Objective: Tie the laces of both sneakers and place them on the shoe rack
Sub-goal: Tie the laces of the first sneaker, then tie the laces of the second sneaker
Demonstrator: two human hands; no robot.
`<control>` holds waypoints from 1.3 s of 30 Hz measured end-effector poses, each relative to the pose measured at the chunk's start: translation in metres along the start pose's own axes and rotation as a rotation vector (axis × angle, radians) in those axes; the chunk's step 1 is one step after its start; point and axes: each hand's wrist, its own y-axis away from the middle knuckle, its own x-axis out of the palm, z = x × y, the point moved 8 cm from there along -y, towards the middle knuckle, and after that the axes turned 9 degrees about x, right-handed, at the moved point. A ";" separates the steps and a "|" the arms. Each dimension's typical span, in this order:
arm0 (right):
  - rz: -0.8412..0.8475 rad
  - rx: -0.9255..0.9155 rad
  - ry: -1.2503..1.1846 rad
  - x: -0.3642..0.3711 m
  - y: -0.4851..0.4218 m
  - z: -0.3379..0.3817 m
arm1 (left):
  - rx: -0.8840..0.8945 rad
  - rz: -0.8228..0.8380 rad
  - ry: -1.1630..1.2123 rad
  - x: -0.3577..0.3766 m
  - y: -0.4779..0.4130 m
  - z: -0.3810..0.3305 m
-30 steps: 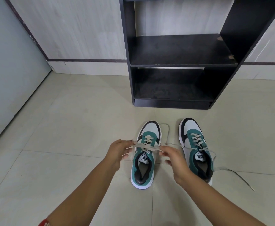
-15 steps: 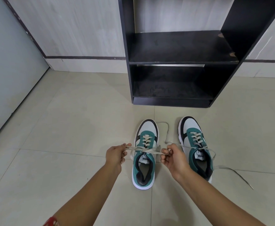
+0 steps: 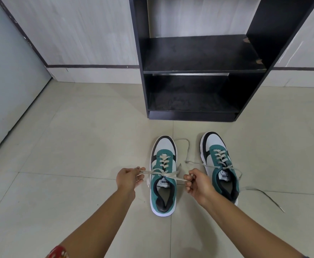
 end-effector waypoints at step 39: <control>-0.668 -0.530 0.667 -0.139 0.061 0.058 | 0.824 0.117 -1.028 0.055 0.055 -0.064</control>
